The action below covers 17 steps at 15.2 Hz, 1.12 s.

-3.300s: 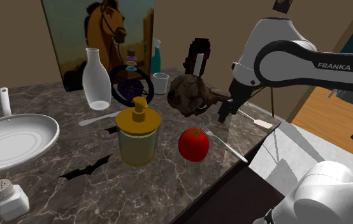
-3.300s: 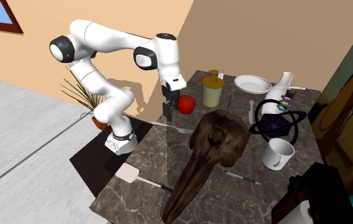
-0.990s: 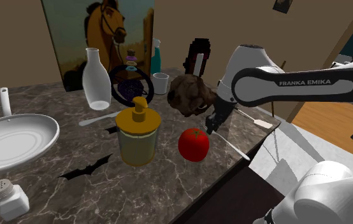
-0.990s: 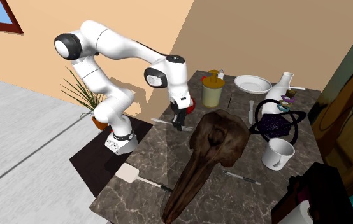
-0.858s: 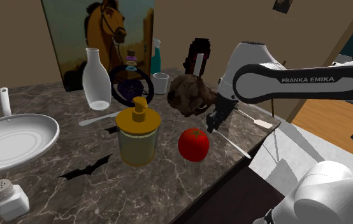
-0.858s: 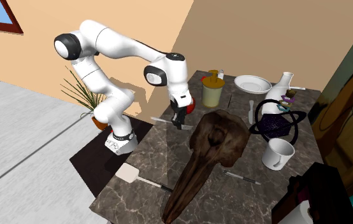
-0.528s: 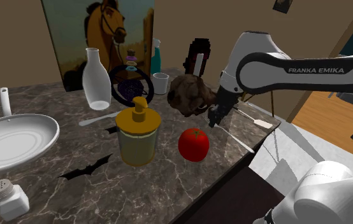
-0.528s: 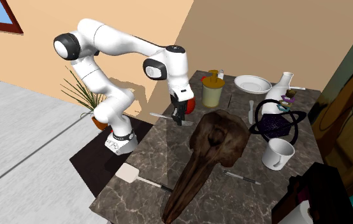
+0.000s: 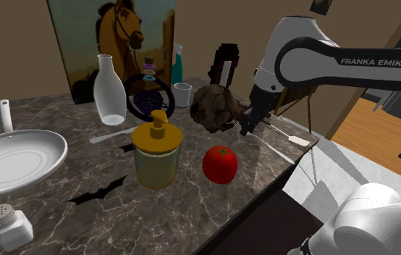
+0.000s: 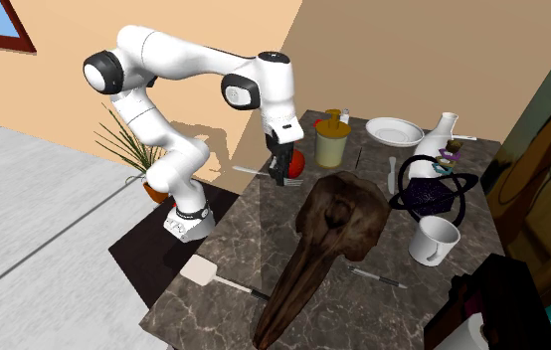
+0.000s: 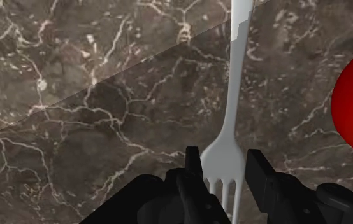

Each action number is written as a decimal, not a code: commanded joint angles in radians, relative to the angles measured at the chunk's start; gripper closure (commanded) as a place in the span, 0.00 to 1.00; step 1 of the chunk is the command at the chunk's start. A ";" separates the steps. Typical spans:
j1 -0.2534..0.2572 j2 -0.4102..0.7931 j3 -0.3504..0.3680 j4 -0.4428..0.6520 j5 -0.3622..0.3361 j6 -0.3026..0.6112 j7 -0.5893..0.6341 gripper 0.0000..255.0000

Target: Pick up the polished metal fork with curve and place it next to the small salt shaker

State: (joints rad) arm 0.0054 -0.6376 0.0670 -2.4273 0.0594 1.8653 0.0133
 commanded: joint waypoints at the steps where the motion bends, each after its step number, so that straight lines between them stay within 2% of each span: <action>1: -0.001 -0.003 -0.002 0.025 -0.001 -0.028 0.000 1.00; 12: -0.003 0.013 -0.006 0.178 -0.006 -0.166 0.003 1.00; 17: 0.037 0.020 0.096 0.191 0.044 -0.165 0.125 1.00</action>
State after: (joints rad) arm 0.0352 -0.6295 0.1420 -2.2504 0.0938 1.7011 0.1115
